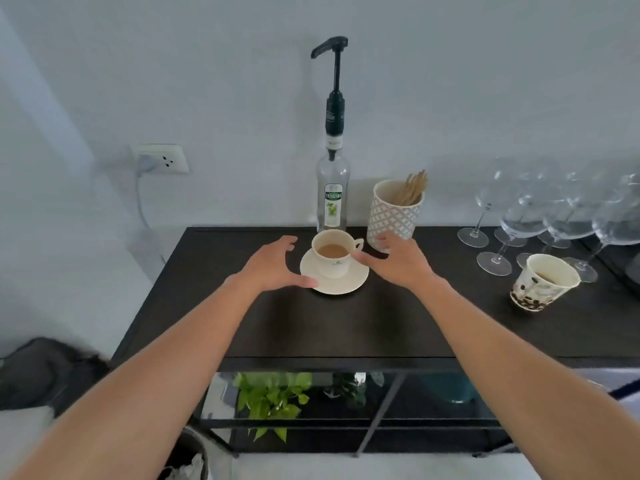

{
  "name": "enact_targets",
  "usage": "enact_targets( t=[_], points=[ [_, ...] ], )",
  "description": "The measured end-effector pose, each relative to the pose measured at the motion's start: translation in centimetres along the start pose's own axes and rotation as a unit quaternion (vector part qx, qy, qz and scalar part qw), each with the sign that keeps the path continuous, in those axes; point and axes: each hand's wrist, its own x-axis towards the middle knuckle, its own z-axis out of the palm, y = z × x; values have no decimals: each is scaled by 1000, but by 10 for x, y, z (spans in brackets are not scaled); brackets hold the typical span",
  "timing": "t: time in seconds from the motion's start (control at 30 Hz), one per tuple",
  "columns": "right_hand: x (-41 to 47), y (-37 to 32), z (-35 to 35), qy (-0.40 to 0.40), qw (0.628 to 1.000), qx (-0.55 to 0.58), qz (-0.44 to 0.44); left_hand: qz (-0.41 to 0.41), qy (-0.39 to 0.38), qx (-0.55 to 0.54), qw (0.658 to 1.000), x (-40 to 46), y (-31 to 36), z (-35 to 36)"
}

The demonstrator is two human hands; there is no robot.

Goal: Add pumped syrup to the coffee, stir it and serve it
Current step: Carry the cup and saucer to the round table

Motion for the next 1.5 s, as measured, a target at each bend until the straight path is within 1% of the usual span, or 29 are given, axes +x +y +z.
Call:
enact_targets(
  t=[0.07,0.27,0.4,0.67,0.77,0.97,1.23,1.33,1.43,1.5],
  points=[
    [4,15,15,-5,999,31,4,3,-8,-28,1000,17,-12,14],
    [14,33,46,-16,1000,20,-9,35,-7,-82,996,45,-29,44],
    [20,32,51,-53,998,8,-41,59,-1,-67,996,48,-35,59],
    [34,33,51,-85,994,18,-67,60,33,-48,997,42,-30,62],
    [36,32,50,-104,992,8,-73,46,44,-50,997,43,-31,65],
    [38,33,54,-98,993,27,-66,27,52,-57,997,44,-33,65],
    [37,30,56,-108,988,71,-84,10,92,-106,990,29,-32,63],
    [37,29,58,-119,984,77,-107,4,120,-111,987,15,-30,62],
    [36,21,58,-143,976,89,-140,16,148,-109,983,-7,-26,57],
    [32,8,58,-165,967,97,-167,8,168,-112,979,-26,-26,50]
  ],
)
